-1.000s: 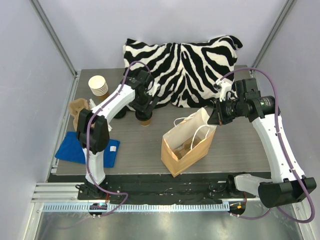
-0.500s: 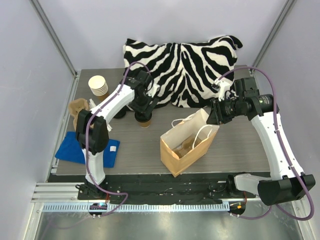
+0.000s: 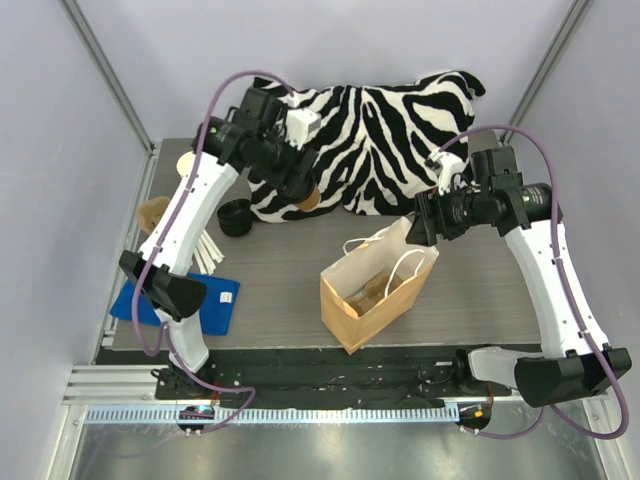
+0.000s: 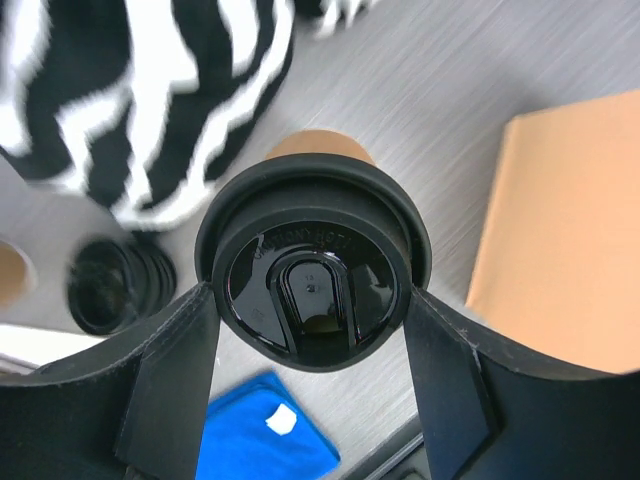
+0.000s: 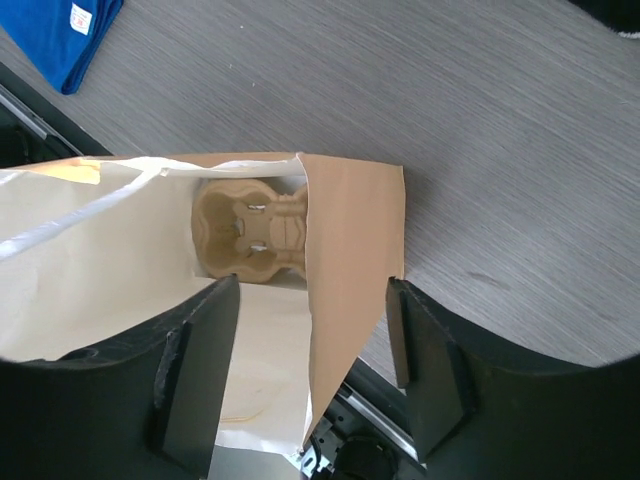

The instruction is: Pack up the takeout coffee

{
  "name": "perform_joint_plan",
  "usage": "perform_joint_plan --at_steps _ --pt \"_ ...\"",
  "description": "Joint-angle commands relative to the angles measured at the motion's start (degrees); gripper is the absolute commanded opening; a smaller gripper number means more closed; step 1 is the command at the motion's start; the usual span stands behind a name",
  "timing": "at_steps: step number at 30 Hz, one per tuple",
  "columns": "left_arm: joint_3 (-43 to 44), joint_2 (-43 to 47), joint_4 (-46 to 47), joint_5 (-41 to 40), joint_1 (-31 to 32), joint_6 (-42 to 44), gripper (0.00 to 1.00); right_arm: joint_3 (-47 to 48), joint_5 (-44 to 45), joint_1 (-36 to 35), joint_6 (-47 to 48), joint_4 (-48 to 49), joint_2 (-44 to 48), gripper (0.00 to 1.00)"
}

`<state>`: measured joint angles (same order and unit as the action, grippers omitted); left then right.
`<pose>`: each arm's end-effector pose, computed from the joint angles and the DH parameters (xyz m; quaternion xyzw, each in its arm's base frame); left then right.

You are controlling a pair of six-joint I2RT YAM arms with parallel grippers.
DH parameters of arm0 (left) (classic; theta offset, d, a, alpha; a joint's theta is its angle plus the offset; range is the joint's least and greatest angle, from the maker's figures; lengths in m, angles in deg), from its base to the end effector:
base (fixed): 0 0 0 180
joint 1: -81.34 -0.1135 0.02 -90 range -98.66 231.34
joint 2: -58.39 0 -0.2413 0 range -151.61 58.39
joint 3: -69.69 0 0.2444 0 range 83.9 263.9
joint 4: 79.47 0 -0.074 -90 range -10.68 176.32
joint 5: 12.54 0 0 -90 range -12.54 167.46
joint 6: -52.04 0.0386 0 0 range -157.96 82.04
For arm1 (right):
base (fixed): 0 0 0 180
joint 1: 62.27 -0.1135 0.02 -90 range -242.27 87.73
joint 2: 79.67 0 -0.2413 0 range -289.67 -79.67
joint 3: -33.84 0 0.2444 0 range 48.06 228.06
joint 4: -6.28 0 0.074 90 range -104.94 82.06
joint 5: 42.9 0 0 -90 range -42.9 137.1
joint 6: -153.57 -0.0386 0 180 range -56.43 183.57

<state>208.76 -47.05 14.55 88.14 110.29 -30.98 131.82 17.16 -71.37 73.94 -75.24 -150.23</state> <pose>0.3081 -0.1786 0.3928 0.3192 0.8872 -0.1477 0.2986 0.2138 0.0538 0.3666 -0.2339 0.8923 0.2424 0.3004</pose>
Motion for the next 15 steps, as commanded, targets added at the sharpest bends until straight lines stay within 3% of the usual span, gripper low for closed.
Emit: perform_joint_plan --at_steps 1,5,10,15 --pt "12.8 1.8 -6.4 5.5 2.9 2.7 0.22 3.3 0.0 0.2 -0.8 1.0 -0.1 0.76" --pt "20.9 2.9 -6.5 4.4 8.4 5.1 0.24 3.4 2.1 0.2 -1.9 1.0 0.1 0.82" --pt "16.7 8.7 1.1 2.6 14.5 5.6 0.24 2.1 3.2 0.4 -3.6 0.9 1.2 0.82" --pt "17.0 10.2 6.0 4.3 14.6 -0.4 0.25 4.6 2.8 0.4 0.3 1.1 1.9 0.83"
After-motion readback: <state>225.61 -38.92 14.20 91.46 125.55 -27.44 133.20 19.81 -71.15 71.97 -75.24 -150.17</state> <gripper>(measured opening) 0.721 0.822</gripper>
